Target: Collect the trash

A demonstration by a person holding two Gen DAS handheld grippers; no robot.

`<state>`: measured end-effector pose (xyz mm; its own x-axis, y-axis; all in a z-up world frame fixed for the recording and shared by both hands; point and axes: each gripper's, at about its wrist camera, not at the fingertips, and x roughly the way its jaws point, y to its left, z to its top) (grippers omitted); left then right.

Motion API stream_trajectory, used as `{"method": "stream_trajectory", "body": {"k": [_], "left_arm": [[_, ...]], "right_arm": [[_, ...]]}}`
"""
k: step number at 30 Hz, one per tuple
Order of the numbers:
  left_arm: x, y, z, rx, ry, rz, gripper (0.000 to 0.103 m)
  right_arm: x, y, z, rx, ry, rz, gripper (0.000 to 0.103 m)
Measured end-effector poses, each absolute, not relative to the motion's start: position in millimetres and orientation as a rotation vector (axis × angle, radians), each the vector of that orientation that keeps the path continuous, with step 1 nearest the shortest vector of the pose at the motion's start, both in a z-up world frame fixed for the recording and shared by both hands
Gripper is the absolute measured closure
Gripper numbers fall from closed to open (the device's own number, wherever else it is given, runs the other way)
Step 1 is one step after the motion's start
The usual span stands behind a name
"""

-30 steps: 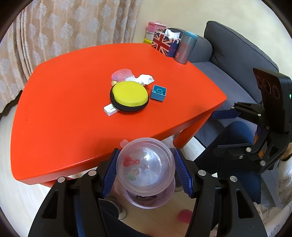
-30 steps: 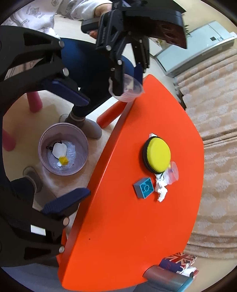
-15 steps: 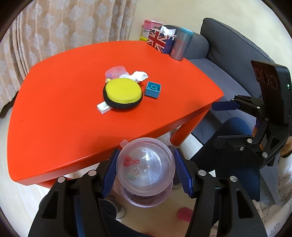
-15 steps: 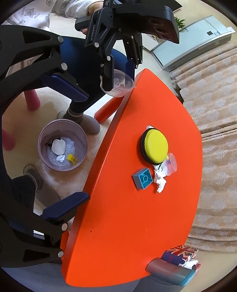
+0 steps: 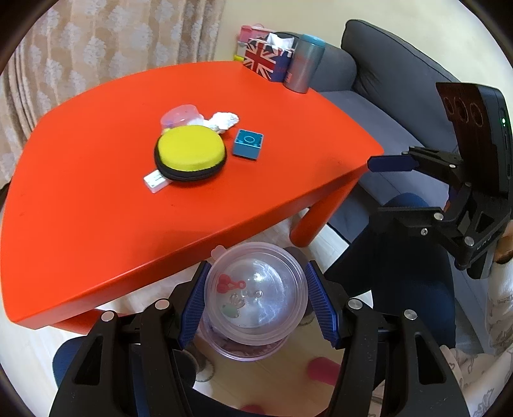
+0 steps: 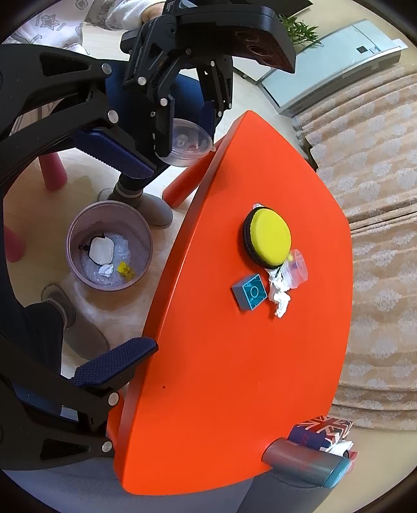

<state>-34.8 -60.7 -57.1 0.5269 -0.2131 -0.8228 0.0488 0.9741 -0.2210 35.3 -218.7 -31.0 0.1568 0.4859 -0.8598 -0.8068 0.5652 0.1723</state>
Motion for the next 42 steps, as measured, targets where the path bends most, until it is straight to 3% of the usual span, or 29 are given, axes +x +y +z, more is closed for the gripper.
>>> {"method": "stream_trajectory", "body": {"k": [10,11,13,21,42], "left_arm": [[-28.7,-71.1,-59.2,-0.150,1.023,-0.189,0.043],[-28.1,-71.9,-59.5,-0.146,1.023,-0.188,0.038],[-27.7,-71.9,-59.2,-0.148,1.011,-0.185,0.012],[-26.5,-66.3,-60.8,-0.154,1.008,-0.149,0.008],[-24.9,-47.8,-48.0,-0.173,0.965,-0.082,0.008]], "right_arm": [[41.7,-226.4,-28.9,-0.344,1.055,0.941,0.005],[42.2,-226.7,-28.9,-0.343,1.054,0.940,0.005],[42.6,-227.8,-28.3,-0.340,1.053,0.937,0.005],[43.3,-231.5,-29.1,-0.334,1.058,0.930,0.005],[48.0,-221.6,-23.7,-0.349,1.044,0.939,0.005]]}}
